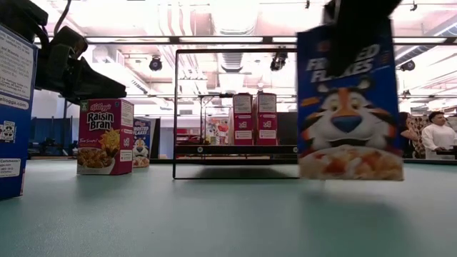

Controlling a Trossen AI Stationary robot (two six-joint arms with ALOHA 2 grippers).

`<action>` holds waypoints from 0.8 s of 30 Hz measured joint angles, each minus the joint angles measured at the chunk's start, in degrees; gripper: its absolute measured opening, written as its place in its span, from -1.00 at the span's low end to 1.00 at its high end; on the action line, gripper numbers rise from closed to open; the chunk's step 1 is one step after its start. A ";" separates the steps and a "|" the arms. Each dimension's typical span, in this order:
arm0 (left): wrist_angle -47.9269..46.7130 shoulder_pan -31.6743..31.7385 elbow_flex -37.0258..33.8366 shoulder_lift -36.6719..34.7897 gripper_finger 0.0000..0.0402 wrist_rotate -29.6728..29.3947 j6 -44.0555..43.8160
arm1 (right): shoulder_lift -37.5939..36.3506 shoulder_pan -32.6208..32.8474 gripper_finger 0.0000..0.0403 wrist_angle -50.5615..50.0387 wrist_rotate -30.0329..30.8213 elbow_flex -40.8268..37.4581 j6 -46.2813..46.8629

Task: Stack cereal on shelf
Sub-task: Put the bottom right blue cereal box on the shelf

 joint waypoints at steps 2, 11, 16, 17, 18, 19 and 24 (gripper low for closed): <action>-0.02 0.00 -0.02 0.00 0.09 0.00 -0.02 | -0.34 1.02 -0.45 -3.06 1.32 -0.02 5.07; -0.04 0.00 0.00 0.04 0.09 0.00 0.00 | -1.18 2.56 -0.45 -14.60 1.37 -0.11 20.17; -0.07 0.00 0.00 0.07 0.09 0.00 0.00 | -3.64 3.07 -0.46 -19.16 1.58 -0.65 24.93; -0.07 0.00 -0.02 0.07 0.09 0.00 0.00 | -4.60 3.16 -0.46 -19.11 1.96 -1.22 25.52; -0.07 0.00 -0.02 0.07 0.09 0.00 0.00 | -5.79 3.22 -0.46 -19.22 2.59 -2.09 26.37; -0.07 0.00 0.00 0.08 0.09 0.00 0.00 | -7.10 3.25 -0.46 -19.45 3.50 -3.12 27.48; -0.09 0.00 0.00 0.11 0.09 0.00 0.00 | -15.71 3.12 -0.46 -18.84 5.66 -12.16 33.79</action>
